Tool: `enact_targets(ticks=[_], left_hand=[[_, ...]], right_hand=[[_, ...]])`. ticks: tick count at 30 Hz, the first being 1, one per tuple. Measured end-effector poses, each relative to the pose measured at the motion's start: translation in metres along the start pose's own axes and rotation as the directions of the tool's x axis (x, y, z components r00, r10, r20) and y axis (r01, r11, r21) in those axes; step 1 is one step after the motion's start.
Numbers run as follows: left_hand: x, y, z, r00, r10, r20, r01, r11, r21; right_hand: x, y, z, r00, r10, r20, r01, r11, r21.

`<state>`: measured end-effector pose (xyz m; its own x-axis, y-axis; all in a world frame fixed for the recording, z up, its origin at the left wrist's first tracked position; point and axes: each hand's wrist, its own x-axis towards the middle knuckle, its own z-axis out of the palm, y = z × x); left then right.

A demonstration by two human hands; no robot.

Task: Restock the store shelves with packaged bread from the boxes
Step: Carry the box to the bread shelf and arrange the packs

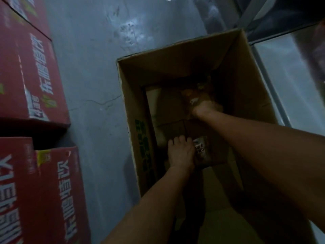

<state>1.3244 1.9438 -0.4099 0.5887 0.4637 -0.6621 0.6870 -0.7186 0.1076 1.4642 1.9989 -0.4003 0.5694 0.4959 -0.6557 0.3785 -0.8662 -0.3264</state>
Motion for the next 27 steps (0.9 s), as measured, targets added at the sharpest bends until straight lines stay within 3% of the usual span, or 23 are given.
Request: enact_targets(ticks=[3, 6, 9, 11, 16, 19, 21, 27], left_hand=[[-0.009, 0.001, -0.002, 0.998, -0.051, 0.022, 0.055, 0.977, -0.204], [-0.031, 0.0, -0.011, 0.986, -0.139, 0.091, 0.166, 0.817, -0.553], [-0.061, 0.0, -0.024, 0.975, -0.152, 0.161, 0.219, 0.565, -0.795], [-0.082, 0.0, -0.036, 0.957, -0.178, 0.231, 0.28, 0.339, -0.898], [-0.137, -0.007, -0.085, 0.917, -0.241, 0.319, 0.307, -0.087, -0.948], [-0.169, -0.015, -0.128, 0.914, -0.243, 0.325, 0.233, -0.343, -0.91], [-0.191, -0.017, -0.163, 0.931, -0.247, 0.269, 0.163, -0.379, -0.911], [-0.27, -0.002, -0.267, 0.997, -0.081, 0.011, -0.004, -0.178, -0.984]], right_hand=[[-0.02, 0.009, -0.004, 0.999, 0.039, 0.013, -0.041, 0.966, 0.254], [-0.059, 0.018, -0.021, 0.998, 0.02, 0.062, -0.046, 0.898, 0.437], [-0.101, 0.021, -0.045, 0.998, -0.053, 0.032, 0.03, 0.871, 0.49], [-0.128, 0.017, -0.063, 0.996, -0.087, -0.004, 0.077, 0.856, 0.511], [-0.192, 0.001, -0.111, 0.989, -0.124, -0.082, 0.148, 0.853, 0.501], [-0.234, -0.004, -0.135, 0.992, -0.118, -0.044, 0.121, 0.802, 0.584], [-0.267, -0.009, -0.149, 0.989, -0.149, 0.012, 0.111, 0.78, 0.615], [-0.357, -0.049, -0.203, 0.972, -0.235, -0.002, 0.206, 0.849, 0.487]])
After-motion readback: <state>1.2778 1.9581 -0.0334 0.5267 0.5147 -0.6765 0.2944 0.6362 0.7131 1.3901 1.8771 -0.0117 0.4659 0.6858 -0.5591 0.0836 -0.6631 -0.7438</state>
